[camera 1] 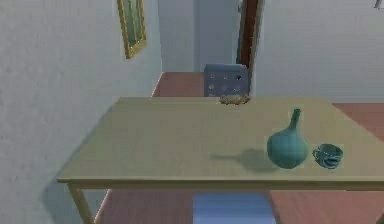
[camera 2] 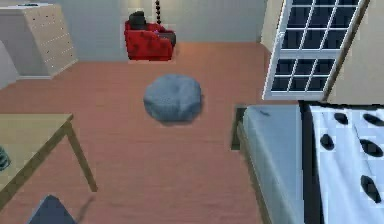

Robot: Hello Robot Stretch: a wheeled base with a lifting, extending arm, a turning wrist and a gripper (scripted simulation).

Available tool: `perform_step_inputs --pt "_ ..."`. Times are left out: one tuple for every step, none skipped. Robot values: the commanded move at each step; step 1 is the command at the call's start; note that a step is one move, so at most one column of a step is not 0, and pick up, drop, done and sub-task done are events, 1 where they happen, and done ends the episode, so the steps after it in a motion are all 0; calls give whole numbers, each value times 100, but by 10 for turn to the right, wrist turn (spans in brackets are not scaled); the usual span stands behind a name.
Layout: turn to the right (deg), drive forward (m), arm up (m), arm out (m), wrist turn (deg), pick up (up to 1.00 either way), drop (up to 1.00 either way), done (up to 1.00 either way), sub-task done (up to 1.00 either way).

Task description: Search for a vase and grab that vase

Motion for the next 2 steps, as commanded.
perform_step_inputs --pt "-450 0 0 0 0 0 0 0 0" --pt "-150 0 0 0 0 0 0 0 0"
